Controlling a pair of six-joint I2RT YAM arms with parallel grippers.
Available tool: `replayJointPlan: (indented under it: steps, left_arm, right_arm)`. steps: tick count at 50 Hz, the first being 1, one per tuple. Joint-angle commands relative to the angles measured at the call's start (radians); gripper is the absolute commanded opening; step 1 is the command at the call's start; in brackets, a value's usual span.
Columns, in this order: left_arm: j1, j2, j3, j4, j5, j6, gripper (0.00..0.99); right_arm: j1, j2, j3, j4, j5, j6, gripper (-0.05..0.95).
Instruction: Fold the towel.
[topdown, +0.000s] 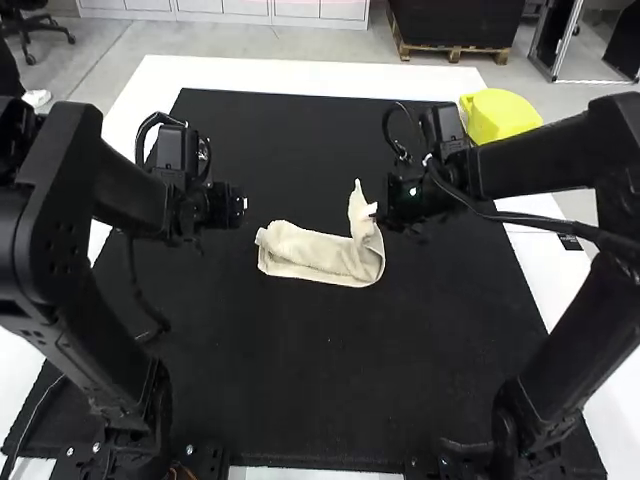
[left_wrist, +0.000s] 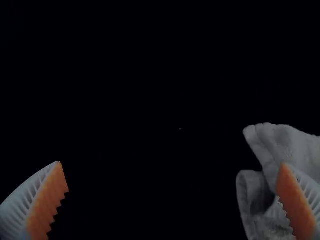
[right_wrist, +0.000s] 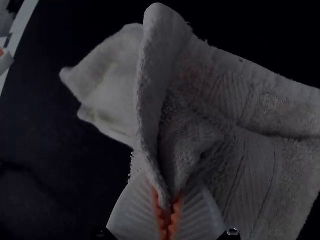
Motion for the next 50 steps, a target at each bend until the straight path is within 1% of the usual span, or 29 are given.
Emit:
replayJointPlan:
  steps: [1, 10, 33, 50]
  left_arm:
    - [0.024, -0.046, -0.002, 0.023, -0.01, 0.001, 0.972]
    - [0.058, -0.055, -0.002, 0.029, -0.008, 0.003, 0.972]
    - [0.127, -0.058, -0.002, 0.032, -0.005, 0.018, 0.972]
    - [0.147, -0.063, -0.016, 0.037, 0.004, 0.021, 0.97]
  right_arm:
    - [0.028, 0.035, 0.051, 0.013, 0.008, 0.02, -0.02]
    - [0.071, 0.1, 0.107, 0.04, 0.011, 0.022, -0.02]
    - [0.194, 0.258, 0.245, 0.046, 0.016, 0.02, -0.02]
    - [0.249, 0.34, 0.323, 0.066, 0.024, 0.02, -0.02]
